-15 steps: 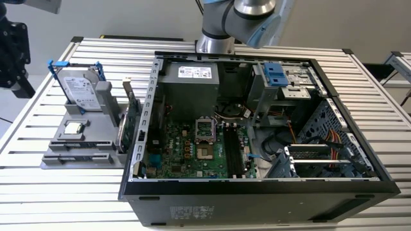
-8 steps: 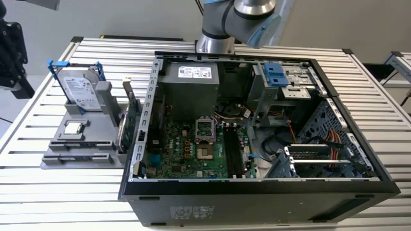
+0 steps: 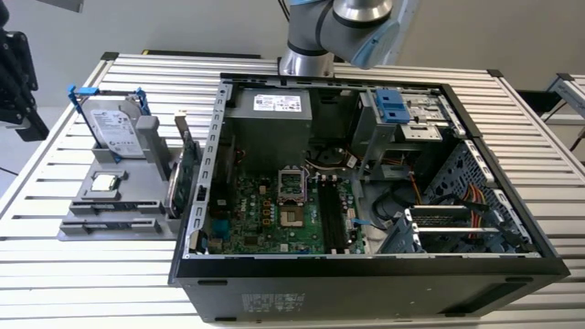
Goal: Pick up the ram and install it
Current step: 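Pick up the ram and move it above insertion slot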
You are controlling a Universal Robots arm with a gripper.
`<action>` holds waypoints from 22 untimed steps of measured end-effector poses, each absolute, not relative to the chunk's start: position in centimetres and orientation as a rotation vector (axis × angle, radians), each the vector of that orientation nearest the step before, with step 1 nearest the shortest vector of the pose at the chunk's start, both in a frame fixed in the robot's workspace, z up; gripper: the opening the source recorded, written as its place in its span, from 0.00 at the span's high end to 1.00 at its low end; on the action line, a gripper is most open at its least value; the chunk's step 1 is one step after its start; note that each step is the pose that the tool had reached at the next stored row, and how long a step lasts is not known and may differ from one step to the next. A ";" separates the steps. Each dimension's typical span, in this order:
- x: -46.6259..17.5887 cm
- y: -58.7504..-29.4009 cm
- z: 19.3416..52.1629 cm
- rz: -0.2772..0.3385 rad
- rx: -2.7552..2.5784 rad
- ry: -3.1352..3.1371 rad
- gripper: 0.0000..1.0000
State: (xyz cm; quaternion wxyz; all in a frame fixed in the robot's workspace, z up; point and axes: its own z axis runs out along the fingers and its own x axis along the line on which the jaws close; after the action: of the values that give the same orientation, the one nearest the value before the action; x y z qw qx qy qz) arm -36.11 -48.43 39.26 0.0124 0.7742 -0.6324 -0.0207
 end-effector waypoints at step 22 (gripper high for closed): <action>-36.1 -48.4 38.9 -0.065 2.356 -2.041 0.00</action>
State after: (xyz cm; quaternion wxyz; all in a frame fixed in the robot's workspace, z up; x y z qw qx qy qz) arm -36.11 -48.41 38.89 0.0120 0.7556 -0.6546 -0.0209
